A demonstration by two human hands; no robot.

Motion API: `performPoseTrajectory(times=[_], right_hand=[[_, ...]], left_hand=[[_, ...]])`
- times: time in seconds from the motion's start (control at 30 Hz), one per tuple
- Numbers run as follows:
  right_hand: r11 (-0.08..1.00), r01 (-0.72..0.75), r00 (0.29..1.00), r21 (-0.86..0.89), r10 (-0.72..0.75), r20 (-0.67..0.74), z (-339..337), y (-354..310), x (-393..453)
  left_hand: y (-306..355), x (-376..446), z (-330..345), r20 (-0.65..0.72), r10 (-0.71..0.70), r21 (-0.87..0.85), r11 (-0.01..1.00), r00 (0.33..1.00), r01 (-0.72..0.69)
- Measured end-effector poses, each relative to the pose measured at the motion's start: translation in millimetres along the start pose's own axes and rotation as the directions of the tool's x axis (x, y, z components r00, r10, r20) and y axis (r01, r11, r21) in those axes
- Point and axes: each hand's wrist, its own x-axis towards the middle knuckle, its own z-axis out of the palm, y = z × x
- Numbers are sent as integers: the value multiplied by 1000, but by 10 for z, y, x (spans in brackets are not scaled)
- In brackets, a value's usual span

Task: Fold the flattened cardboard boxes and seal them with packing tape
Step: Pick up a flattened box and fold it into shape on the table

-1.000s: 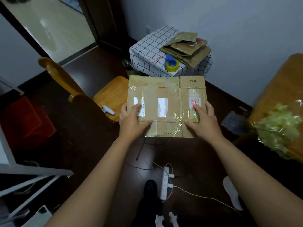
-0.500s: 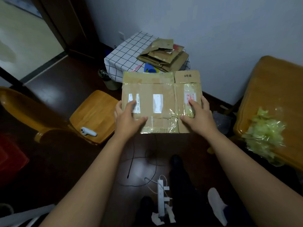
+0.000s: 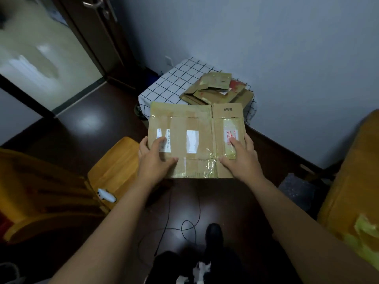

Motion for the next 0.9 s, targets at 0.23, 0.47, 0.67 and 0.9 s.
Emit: performPoseTrajectory(times=[0.23,0.47,0.67,0.9], right_hand=[[997,77,996,11,-76,-56,-255,-171,704],[994,110,986,2,-109,-129,-371,-349,1302],[996,83,979,-45,-90,-182,-292,-600,1973],[990,113,971,-89,-129,-199,-21,-1149,2848]], left_hand=[[347,596,-36,-61,5,-23,1000,998,-6],[489,1228,-45,-91,53,-52,997,994,-58],[481,2024,-20,-76,93,-104,989,993,-100],[243,3121,-192,-48,101,-141,984,994,-107]])
